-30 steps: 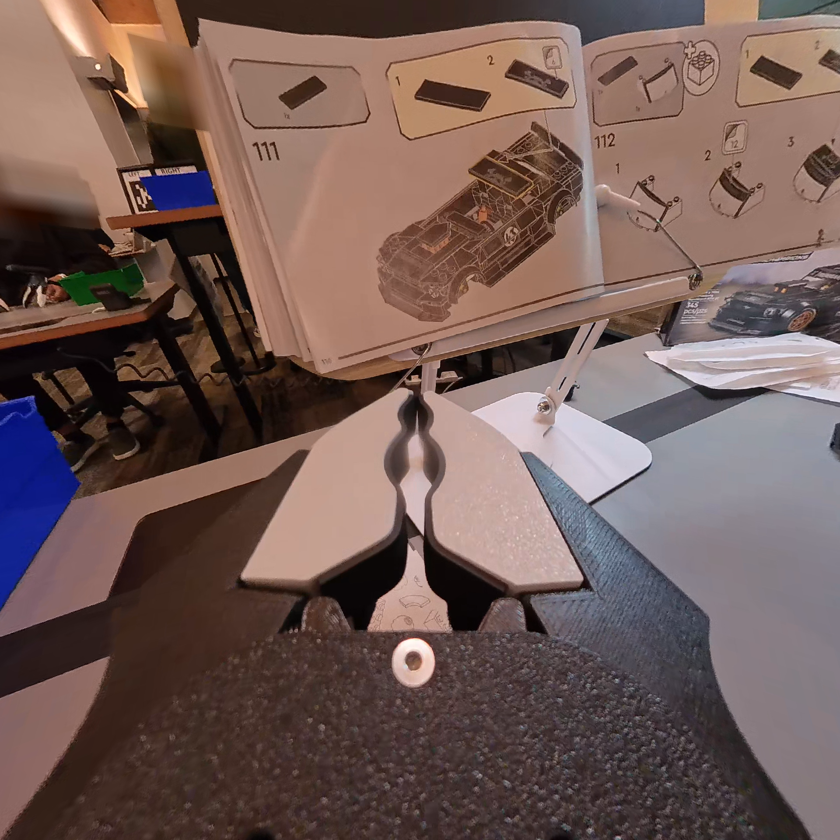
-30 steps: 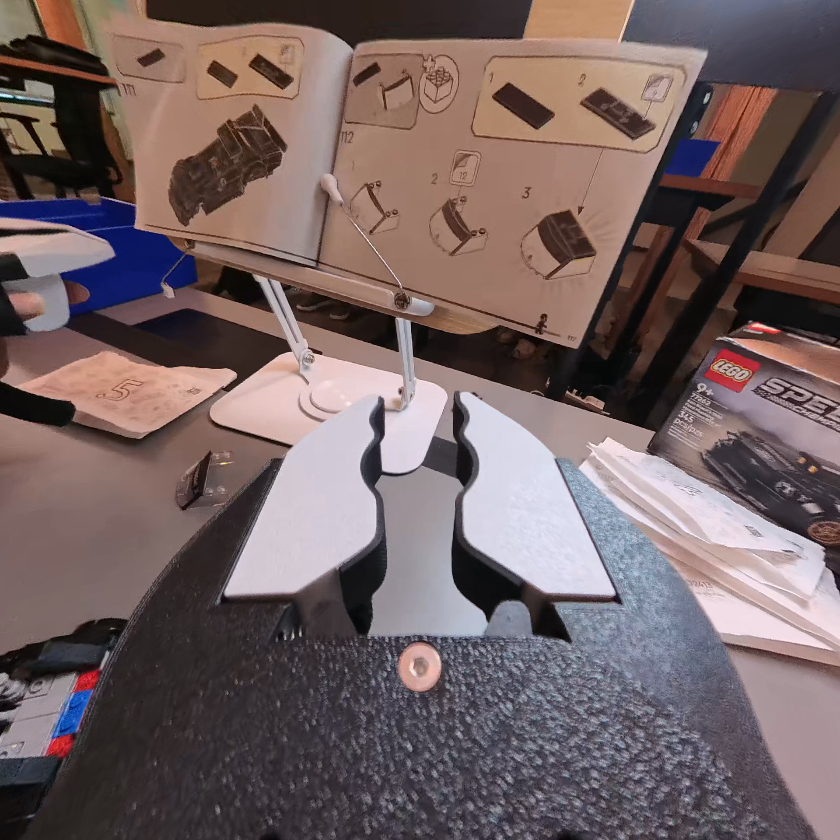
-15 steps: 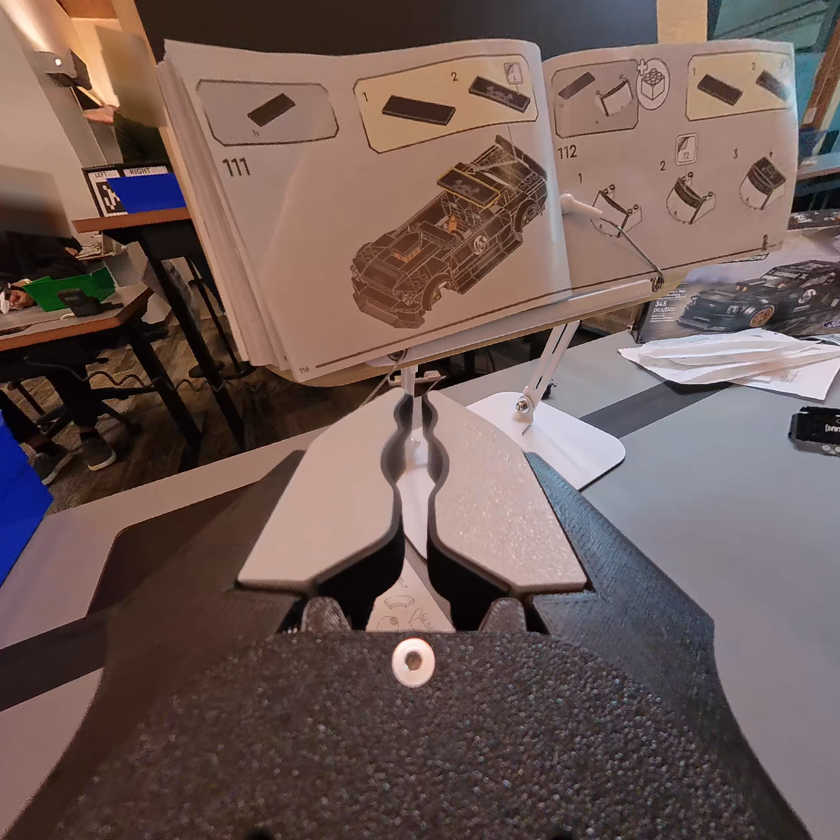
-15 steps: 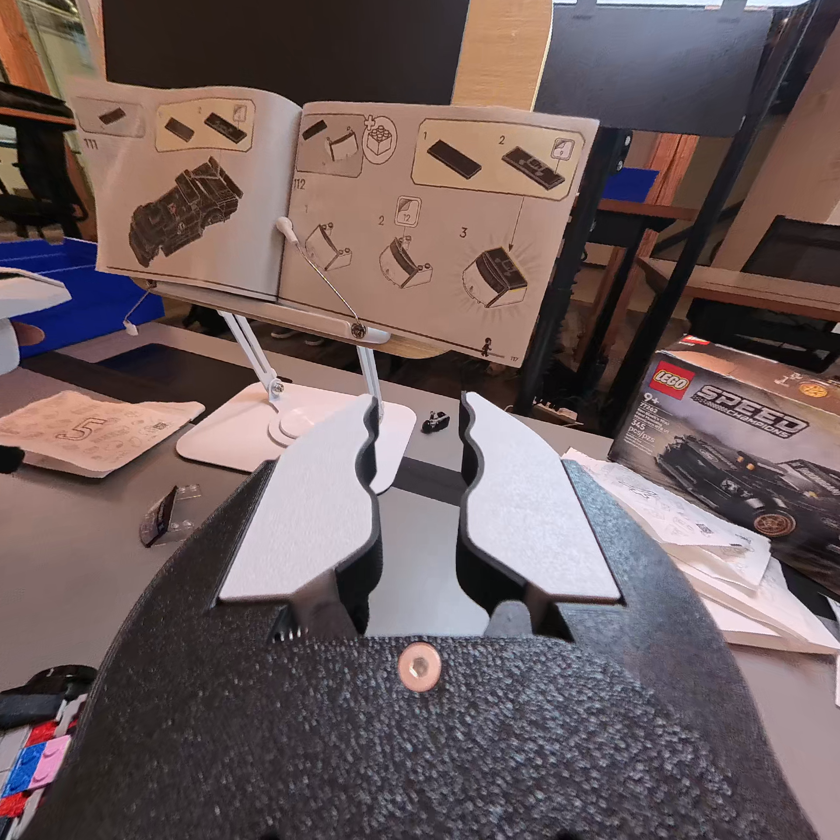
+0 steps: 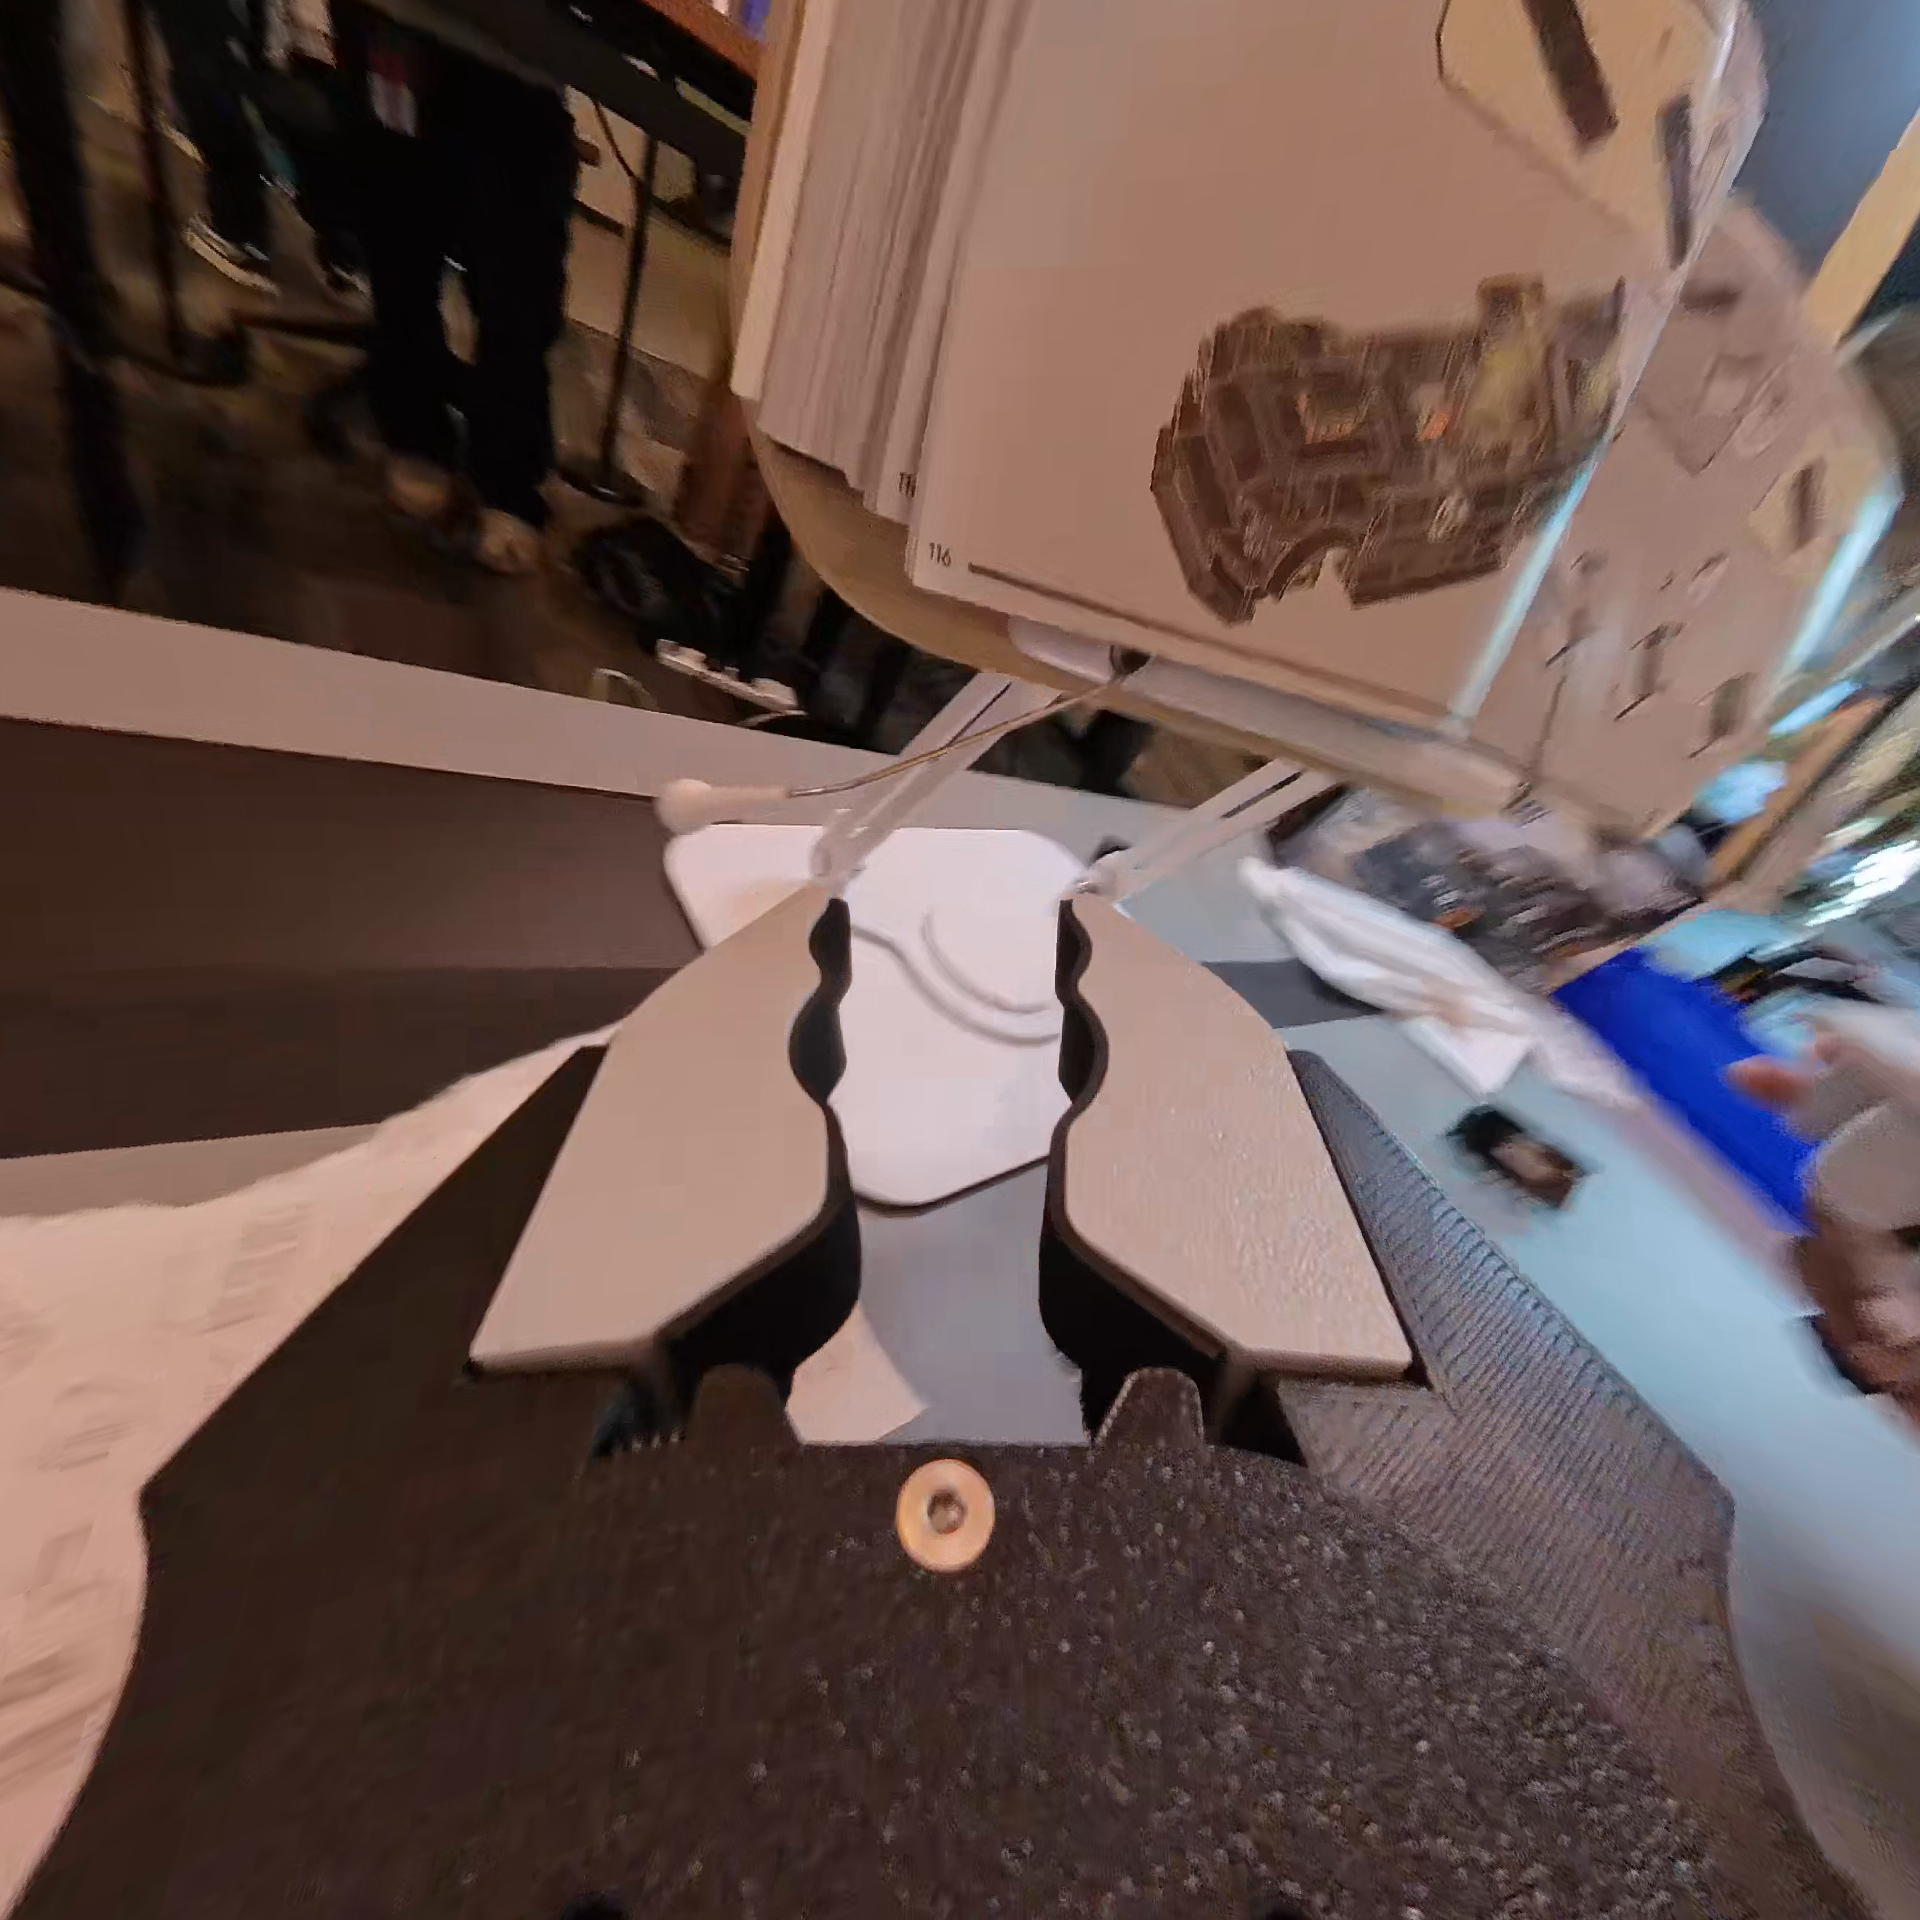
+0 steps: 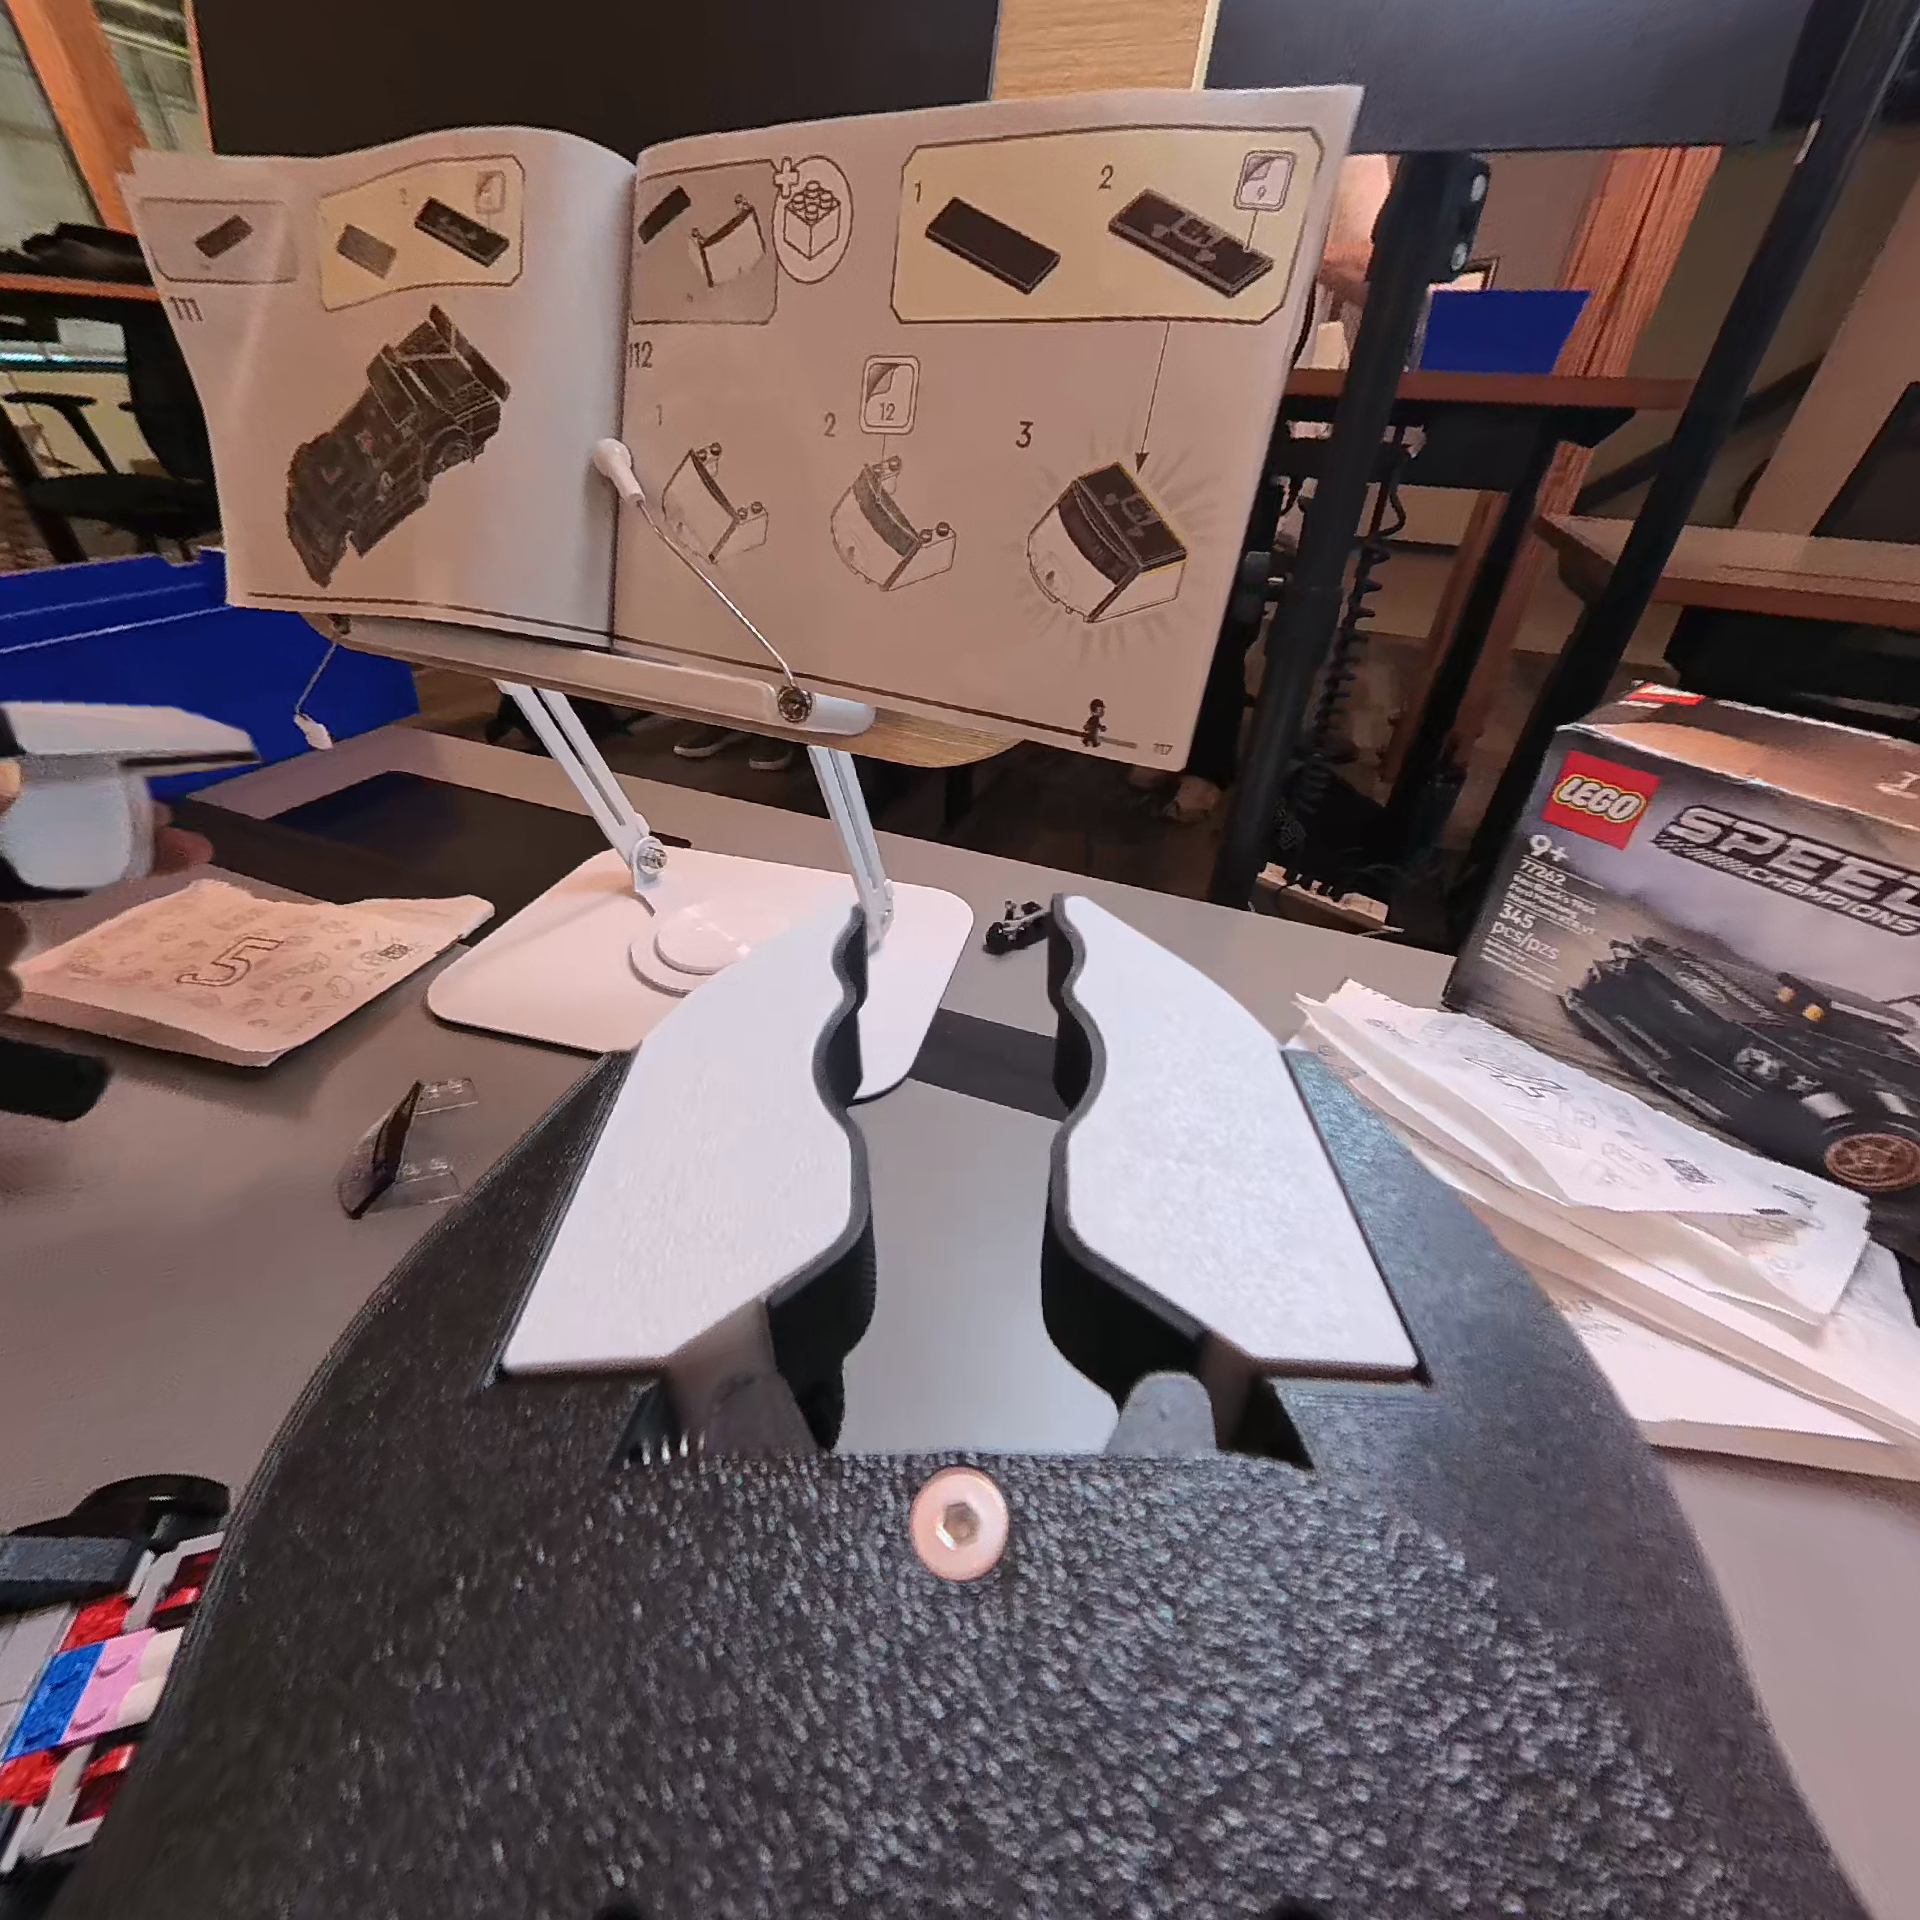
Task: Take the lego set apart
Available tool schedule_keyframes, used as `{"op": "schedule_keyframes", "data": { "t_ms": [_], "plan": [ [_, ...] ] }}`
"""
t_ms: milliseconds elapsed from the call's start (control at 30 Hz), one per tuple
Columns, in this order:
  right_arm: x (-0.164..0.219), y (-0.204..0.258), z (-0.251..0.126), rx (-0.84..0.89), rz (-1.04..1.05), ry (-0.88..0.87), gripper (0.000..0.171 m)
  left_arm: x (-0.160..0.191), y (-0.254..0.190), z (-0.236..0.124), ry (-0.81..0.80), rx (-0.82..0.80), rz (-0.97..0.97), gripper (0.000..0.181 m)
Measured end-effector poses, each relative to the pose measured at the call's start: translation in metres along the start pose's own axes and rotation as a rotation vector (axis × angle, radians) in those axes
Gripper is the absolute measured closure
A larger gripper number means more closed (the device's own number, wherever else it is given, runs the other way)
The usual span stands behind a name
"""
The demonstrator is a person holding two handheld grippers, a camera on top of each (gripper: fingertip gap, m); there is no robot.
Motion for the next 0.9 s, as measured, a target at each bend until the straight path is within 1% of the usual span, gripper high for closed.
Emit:
{"op": "schedule_keyframes", "data": {
  "t_ms": [33, 133, 167, 200, 267, 333, 400, 467, 567, 667, 733, 800, 900],
  "plan": [
    [0.001, 0.003, 0.001, -0.008, -0.001, 0.0, 0.138, -0.003, -0.003, 0.004, -0.015, 0.065, -0.1, 0.143],
    [0.005, 0.016, 0.005, -0.049, -0.012, 0.014, 0.138, -0.017, -0.006, 0.018, -0.119, 0.322, -0.524, 0.134],
    [0.007, 0.021, 0.006, -0.061, -0.026, 0.022, 0.138, -0.021, -0.003, 0.021, -0.158, 0.377, -0.619, 0.133],
    [0.009, 0.027, 0.007, -0.073, -0.043, 0.028, 0.139, -0.025, 0.002, 0.023, -0.198, 0.398, -0.671, 0.136],
    [0.01, 0.044, 0.007, -0.118, -0.084, 0.028, 0.143, -0.031, 0.012, 0.023, -0.264, 0.396, -0.706, 0.148],
    [0.002, 0.069, 0.012, -0.161, -0.156, 0.016, 0.146, -0.038, 0.015, 0.019, -0.292, 0.394, -0.695, 0.159],
    [-0.019, 0.097, 0.028, -0.174, -0.276, -0.006, 0.149, -0.046, 0.019, 0.012, -0.324, 0.352, -0.652, 0.174],
    [-0.045, 0.122, 0.055, -0.157, -0.392, -0.013, 0.151, -0.053, 0.021, 0.008, -0.339, 0.354, -0.662, 0.181],
    [-0.074, 0.141, 0.108, -0.092, -0.522, 0.042, 0.156, -0.042, 0.023, 0.007, -0.285, 0.319, -0.661, 0.181],
    [-0.076, 0.142, 0.147, -0.024, -0.57, 0.157, 0.16, -0.028, 0.018, 0.006, -0.245, 0.33, -0.657, 0.179],
    [-0.074, 0.143, 0.16, 0.034, -0.636, 0.19, 0.167, -0.021, 0.016, 0.009, -0.213, 0.331, -0.641, 0.173],
    [-0.073, 0.144, 0.167, 0.102, -0.693, 0.214, 0.169, -0.015, 0.013, 0.014, -0.173, 0.347, -0.641, 0.166],
    [-0.074, 0.146, 0.17, 0.116, -0.706, 0.222, 0.171, -0.005, 0.0, 0.022, -0.113, 0.406, -0.653, 0.162]
  ]
}}
Point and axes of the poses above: each gripper's, where its closed fingertips meet, z out along the fingers, x out of its underside, y = z × x across the jaws, the point moved 3 cm from there along -z, back along the fingers, and after that the axes turned 7 degrees about y, right-handed, at the moved point
